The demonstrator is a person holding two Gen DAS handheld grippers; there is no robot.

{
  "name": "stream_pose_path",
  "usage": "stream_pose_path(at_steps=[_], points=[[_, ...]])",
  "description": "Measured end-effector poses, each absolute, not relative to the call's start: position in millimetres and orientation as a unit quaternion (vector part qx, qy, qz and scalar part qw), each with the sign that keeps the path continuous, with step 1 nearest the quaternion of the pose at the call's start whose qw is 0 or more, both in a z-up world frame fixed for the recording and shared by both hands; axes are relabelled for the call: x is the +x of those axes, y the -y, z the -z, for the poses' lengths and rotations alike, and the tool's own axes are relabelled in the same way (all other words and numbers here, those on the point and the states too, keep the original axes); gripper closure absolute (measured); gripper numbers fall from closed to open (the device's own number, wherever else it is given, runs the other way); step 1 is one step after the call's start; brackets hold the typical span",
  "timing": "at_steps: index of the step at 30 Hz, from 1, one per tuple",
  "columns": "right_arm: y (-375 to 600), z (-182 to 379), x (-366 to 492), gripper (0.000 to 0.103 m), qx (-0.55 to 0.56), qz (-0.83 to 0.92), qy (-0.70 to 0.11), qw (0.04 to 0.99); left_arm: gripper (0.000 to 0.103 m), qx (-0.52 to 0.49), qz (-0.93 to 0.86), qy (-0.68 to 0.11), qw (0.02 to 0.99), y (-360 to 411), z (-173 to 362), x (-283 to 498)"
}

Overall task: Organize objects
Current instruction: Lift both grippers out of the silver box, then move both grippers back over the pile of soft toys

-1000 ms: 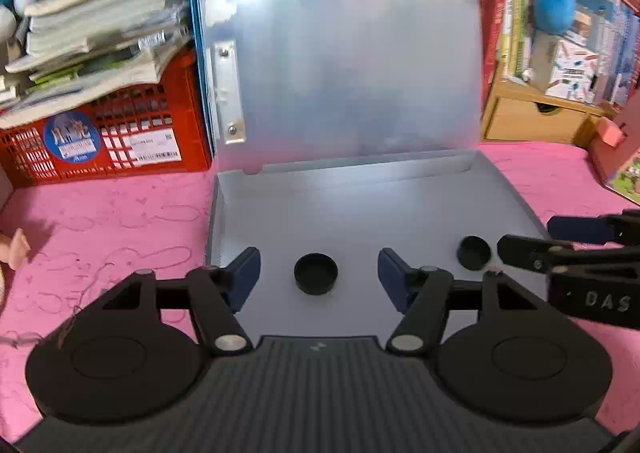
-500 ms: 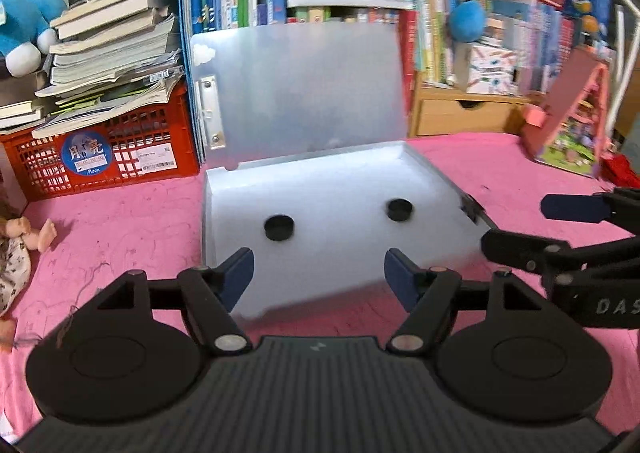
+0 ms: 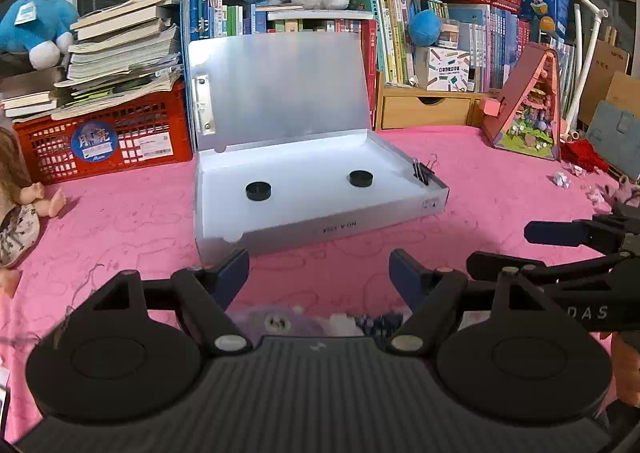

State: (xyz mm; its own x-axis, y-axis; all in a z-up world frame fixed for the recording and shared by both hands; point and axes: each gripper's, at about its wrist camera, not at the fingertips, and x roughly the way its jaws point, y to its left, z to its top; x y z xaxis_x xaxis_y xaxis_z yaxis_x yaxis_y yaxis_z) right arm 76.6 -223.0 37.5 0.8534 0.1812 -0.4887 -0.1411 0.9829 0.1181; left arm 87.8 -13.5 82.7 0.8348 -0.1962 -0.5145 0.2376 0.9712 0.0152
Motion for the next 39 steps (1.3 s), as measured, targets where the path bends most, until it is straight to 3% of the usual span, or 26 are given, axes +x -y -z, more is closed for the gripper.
stream_pose_path(at_steps=[23, 39], points=[[211, -6, 27, 0.011, -0.002, -0.066, -0.259, 0.964, 0.019, 0.033, 0.074, -0.22, 0.972, -8, -52, 18], [206, 3, 34, 0.007, -0.004, -0.073, -0.265, 0.961, 0.015, 0.024, 0.057, -0.226, 0.972, -14, -46, 32]])
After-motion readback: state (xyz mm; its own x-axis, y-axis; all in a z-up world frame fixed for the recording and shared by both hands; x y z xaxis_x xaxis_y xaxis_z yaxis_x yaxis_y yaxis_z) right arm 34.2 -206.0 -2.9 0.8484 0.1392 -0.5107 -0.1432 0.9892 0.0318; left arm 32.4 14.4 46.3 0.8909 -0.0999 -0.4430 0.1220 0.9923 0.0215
